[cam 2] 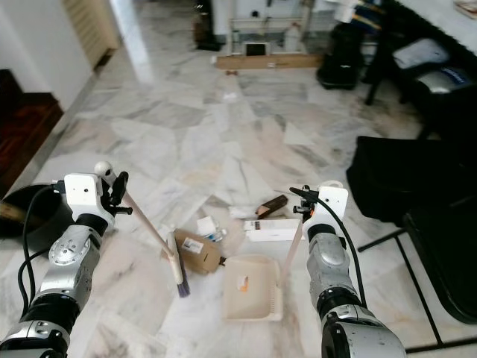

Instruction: Sweep floor

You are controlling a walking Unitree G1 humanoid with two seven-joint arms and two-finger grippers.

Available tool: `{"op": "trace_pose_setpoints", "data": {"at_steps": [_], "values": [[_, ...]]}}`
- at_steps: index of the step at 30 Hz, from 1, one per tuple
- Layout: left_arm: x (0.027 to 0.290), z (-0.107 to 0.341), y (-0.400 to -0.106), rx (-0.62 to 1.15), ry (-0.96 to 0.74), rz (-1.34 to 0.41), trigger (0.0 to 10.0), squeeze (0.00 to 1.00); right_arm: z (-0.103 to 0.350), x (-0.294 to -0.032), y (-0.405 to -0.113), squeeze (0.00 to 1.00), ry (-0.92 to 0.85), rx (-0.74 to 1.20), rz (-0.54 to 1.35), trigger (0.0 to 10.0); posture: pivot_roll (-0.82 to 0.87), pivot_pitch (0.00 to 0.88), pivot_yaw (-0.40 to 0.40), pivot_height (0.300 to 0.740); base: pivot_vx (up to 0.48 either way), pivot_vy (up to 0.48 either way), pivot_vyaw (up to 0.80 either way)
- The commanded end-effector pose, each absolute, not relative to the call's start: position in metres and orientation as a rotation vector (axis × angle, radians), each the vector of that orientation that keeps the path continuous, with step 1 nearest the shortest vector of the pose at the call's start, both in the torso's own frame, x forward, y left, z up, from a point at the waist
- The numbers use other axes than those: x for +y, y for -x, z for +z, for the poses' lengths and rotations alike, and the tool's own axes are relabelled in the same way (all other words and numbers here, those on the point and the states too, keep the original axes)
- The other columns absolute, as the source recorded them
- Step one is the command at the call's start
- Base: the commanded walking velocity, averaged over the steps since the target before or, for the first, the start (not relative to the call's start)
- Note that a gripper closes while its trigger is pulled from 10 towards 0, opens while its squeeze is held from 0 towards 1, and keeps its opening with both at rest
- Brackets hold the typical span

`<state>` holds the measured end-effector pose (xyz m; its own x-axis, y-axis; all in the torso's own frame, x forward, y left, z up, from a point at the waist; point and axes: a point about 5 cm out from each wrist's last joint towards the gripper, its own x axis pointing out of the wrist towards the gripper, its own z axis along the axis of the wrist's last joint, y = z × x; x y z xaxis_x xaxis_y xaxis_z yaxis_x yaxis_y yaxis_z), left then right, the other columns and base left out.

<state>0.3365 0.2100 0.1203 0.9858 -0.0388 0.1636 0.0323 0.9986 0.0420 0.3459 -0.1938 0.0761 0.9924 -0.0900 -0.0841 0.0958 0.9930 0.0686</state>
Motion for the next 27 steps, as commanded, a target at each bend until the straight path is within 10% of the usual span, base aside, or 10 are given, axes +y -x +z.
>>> {"op": "trace_pose_setpoints", "data": {"at_steps": [1,27], "values": [[0.2108,0.1319,-0.3390,-0.205,-0.067,-0.040,10.0,0.00,0.0857,-0.1918,-0.3506,0.00,-0.093,0.033,-0.094,10.0,0.05,0.053,0.041,0.740,0.307,0.000,0.00],[0.2102,0.1378,-0.3396,-0.230,-0.079,-0.049,10.0,0.00,0.0897,-0.1908,-0.3508,0.00,-0.128,-0.010,-0.094,10.0,0.05,0.037,0.045,0.740,0.198,0.000,-0.03]]}}
